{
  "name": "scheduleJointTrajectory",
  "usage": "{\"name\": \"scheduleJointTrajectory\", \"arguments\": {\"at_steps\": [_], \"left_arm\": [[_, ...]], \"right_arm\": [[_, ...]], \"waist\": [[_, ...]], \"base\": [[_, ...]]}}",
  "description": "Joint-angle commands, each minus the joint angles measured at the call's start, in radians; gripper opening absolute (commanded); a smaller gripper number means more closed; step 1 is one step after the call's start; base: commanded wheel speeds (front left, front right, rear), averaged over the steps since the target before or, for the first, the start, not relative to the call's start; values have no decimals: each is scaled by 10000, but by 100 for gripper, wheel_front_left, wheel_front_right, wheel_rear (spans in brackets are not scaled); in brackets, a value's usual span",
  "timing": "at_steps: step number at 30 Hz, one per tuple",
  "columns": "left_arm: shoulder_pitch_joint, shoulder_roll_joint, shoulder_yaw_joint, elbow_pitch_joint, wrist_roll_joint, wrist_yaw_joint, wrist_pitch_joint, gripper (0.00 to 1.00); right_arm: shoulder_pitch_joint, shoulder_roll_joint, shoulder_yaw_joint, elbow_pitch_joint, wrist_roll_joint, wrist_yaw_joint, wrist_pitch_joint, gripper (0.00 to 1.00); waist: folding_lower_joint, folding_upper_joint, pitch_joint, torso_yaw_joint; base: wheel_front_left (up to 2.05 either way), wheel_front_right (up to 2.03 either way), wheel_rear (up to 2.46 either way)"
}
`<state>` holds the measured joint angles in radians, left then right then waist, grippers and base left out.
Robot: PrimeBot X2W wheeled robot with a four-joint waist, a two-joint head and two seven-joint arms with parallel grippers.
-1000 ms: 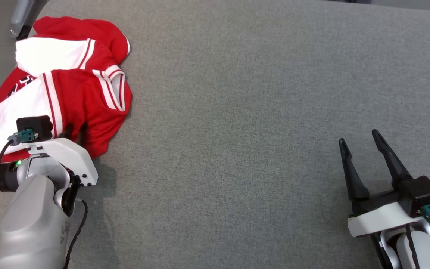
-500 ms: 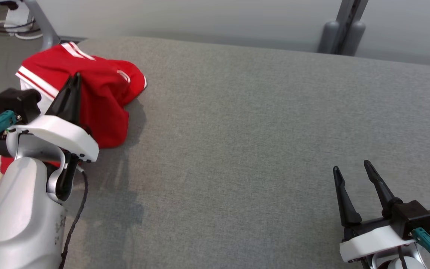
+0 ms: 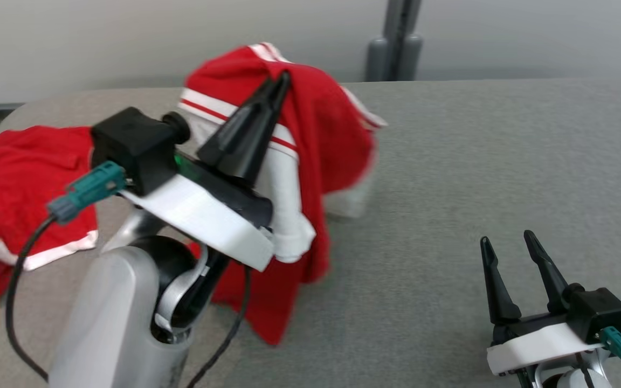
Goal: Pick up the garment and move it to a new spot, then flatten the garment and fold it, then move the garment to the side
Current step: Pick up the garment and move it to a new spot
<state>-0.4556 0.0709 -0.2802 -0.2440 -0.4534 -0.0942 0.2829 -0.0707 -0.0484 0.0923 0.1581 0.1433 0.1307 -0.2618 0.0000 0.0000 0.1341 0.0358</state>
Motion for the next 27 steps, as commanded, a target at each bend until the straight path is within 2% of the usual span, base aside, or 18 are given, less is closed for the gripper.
{"name": "scheduleJointTrajectory", "arguments": {"at_steps": [1, 6, 10, 13, 16, 17, 19, 23, 24, 25, 26, 27], "left_arm": [[-57, -9, -115, -21, -67, 116, 41, 0], [-405, -147, -637, 501, -466, 498, -246, 0], [-750, -158, -679, 1782, -428, 744, -809, 0], [-768, -161, -527, 3338, -1148, 713, -1347, 0], [-762, -54, -725, 5303, -905, 644, -1569, 0], [-762, -54, -725, 5303, -905, 644, -1569, 0], [-650, 112, -782, 6648, -756, 551, -1763, 0], [-599, 105, -878, 8531, -704, 218, -2697, 0], [-599, 87, -942, 8866, -676, 141, -2945, 4], [-616, 72, -973, 9097, -663, 86, -3237, 19], [-667, 65, -1087, 9229, -500, 67, -3559, 65], [-690, 89, -1176, 9325, -351, 64, -3895, 99]], "right_arm": [[-83, -43, 0, -25, 89, 1, -49, 100], [-219, -44, -9, -58, 341, 1, -49, 100], [-224, -38, -63, -31, 474, 1, -49, 100], [-191, -37, -144, -19, 608, 1, -49, 100], [-144, -39, -99, 5, 683, 1, -49, 100], [-144, -39, -99, 5, 683, 1, -49, 100], [-143, -43, -75, 18, 721, 1, -49, 100], [-120, -38, -58, 17, 743, 1, -49, 100], [-92, -43, -83, 5, 693, 1, -49, 100], [-63, -43, -127, -14, 641, 1, -49, 100], [-58, -40, -158, -33, 571, 1, -49, 100], [-52, -41, -201, -72, 502, 1, -49, 100]], "waist": [[0, 0, 39, -749], [0, 0, 210, -1841], [0, 0, 389, -2466], [0, 0, 487, -2767], [0, 0, 528, -2970], [0, 0, 528, -2970], [0, 0, 533, -3055], [0, 0, 509, -3072], [0, 0, 481, -3023], [0, 0, 446, -2952], [0, 0, 403, -2875], [0, 0, 346, -2791]], "base": [[0, 0, 0], [0, 0, 0], [0, 0, 0], [0, 0, 0], [0, 0, 0], [0, 0, 0], [0, 0, 0], [0, 0, 0], [0, 0, 0], [0, 0, 0], [0, 0, 0], [0, 0, 0]]}}
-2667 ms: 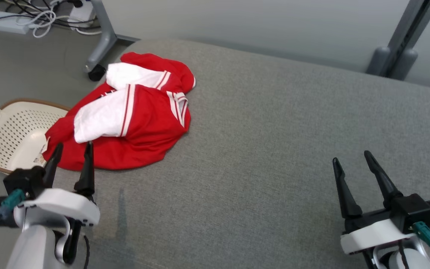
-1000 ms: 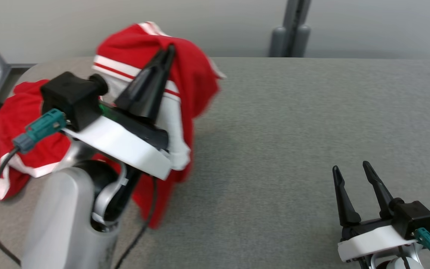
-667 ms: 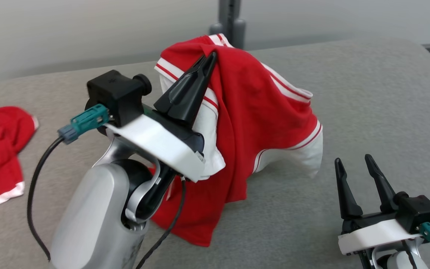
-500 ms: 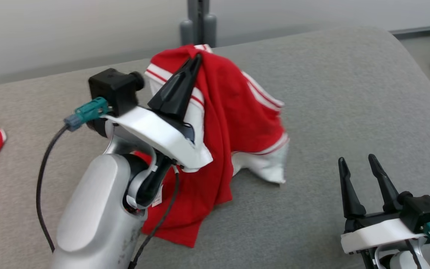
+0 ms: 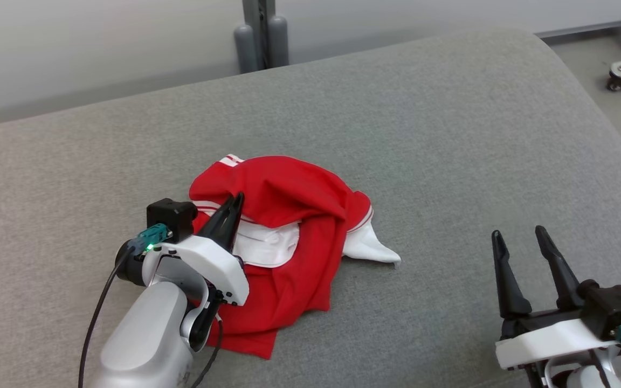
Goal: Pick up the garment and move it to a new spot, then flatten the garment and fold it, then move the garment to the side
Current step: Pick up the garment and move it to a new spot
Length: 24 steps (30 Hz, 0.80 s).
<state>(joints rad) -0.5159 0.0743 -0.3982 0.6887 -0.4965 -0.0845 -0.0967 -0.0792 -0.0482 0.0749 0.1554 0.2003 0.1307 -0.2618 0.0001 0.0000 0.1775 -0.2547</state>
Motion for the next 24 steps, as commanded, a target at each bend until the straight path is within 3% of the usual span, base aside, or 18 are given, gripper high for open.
{"name": "scheduleJointTrajectory", "arguments": {"at_steps": [1, 6, 12, 15, 20, 24], "left_arm": [[-71, 59, -27, 24, 156, 3, -457, 100], [875, 206, 272, -950, 513, 606, -1565, 100], [3415, 680, 1407, -3926, 1270, 1595, -1687, 100], [4777, 711, 2216, -5062, 1609, 1837, -1693, 100], [6572, 478, 3206, -6137, 2327, 1409, -1695, 100], [7119, 252, 3707, -6266, 2618, 960, -1696, 100]], "right_arm": [[45, -46, -111, -94, -144, 1, -49, 100], [263, -46, -841, -596, -579, 1, -48, 100], [775, -51, -1515, -1217, -1154, -1, -48, 100], [1089, -44, -1746, -1363, -1413, 1, -48, 100], [1817, -47, -1914, -973, -1795, 1, -39, 100], [2097, -47, -1972, -660, -1627, 1, -39, 100]], "waist": [[-1, 0, -151, 210], [-1, 0, -785, 752], [-1, 0, -1406, 1705], [-1, 0, -1617, 2160], [-1, 0, -1931, 2915], [-1, 0, -2095, 3067]], "base": [[0, 0, 0], [0, 0, 0], [0, 0, 0], [0, 0, 0], [0, 0, 0], [0, 0, 0]]}}
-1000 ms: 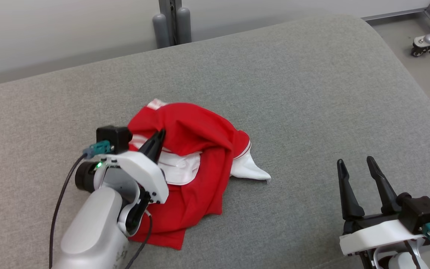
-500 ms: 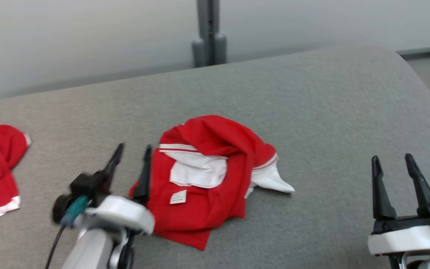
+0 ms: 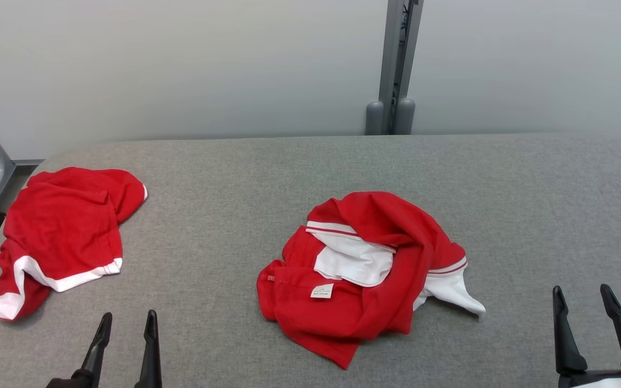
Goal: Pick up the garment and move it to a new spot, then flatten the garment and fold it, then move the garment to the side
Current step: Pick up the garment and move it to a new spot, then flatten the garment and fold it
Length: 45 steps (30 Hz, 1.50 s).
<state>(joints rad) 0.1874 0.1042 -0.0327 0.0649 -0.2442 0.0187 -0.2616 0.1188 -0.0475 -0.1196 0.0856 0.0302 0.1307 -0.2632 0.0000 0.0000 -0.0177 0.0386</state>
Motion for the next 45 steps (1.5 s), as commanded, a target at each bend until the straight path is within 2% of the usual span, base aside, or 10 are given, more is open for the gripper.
{"name": "scheduleJointTrajectory", "arguments": {"at_steps": [1, 7, 15, 22, 27, 37, 45], "left_arm": [[154, -93, 118, -11, 160, -184, -47, 100], [242, -314, 409, 201, 485, -630, -49, 100], [206, -455, 672, 280, 595, -779, -50, 100], [185, -515, 739, 238, 600, -738, -50, 100], [-528, -531, 171, 768, 246, -968, -46, 100], [-3578, -526, -1214, 3401, -1224, -1400, 2161, 100], [-4267, -436, -1652, 4503, -2046, -1486, 2912, 100]], "right_arm": [[151, -54, -31, 85, 114, 1, -25, 100], [89, -55, 95, 268, 228, 1, -25, 100], [-22, -55, 196, 328, 301, 1, -25, 100], [-118, -55, 293, 365, 303, 1, -25, 100], [-346, -55, 470, 308, 268, 1, -25, 100], [-1013, -58, 940, 279, 377, 1, -25, 100], [-1123, -54, 917, 328, 468, 1, -25, 100]], "waist": [[0, 0, -159, 150], [0, 0, -178, 133], [0, 0, -147, 65], [0, 0, -86, -63], [0, 0, 156, -296], [0, 0, 1285, -1145], [0, 0, 1603, -1573]], "base": [[0, 0, 0], [0, 0, 0], [0, 0, 0], [0, 0, 0], [0, 0, 0], [0, 0, 0], [0, 0, 0]]}}
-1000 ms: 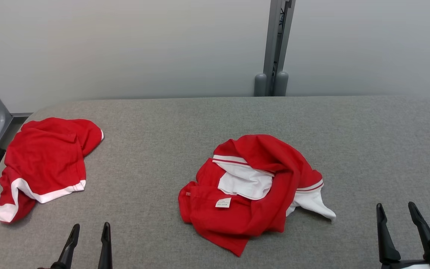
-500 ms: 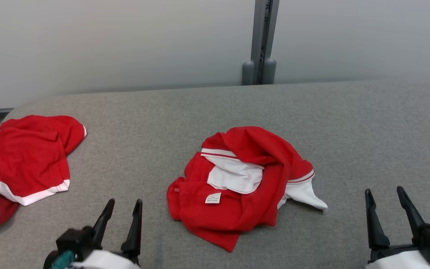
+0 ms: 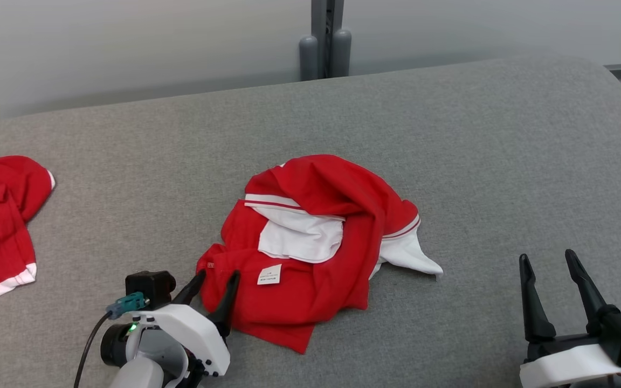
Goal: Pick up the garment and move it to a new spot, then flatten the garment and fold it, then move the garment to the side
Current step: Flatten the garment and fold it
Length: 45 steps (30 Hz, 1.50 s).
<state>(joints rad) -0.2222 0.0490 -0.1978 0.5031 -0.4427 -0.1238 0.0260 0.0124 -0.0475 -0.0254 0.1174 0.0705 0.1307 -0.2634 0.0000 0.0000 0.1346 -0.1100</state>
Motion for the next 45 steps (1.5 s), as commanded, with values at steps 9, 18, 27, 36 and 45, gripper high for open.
{"name": "scheduleJointTrajectory", "arguments": {"at_steps": [9, 18, 27, 36, 45], "left_arm": [[-309, 186, -227, 747, -223, -44, -131, 100], [-483, 204, -645, 897, -333, -62, -474, 100], [-744, 246, -917, 1255, -419, -73, -663, 45], [-1134, 362, -738, 820, -881, -67, -1284, 0], [-2915, 646, -134, 170, -739, 418, -2202, 0]], "right_arm": [[-184, -55, -84, 31, 97, 1, -23, 100], [-197, -55, 2, 63, 93, 1, -23, 100], [-253, -55, 52, 155, 186, 1, -23, 100], [-169, -55, -46, 227, 269, 1, -23, 100], [-264, -55, 43, 325, 335, 1, -23, 100]], "waist": [[0, 0, 119, -47], [0, 0, 119, 34], [0, 0, 199, -209], [0, 0, 119, -247], [0, 0, -45, -148]], "base": [[0, 0, 0], [0, 0, 0], [0, 0, 0], [0, 0, 0], [0, 0, 0]]}}
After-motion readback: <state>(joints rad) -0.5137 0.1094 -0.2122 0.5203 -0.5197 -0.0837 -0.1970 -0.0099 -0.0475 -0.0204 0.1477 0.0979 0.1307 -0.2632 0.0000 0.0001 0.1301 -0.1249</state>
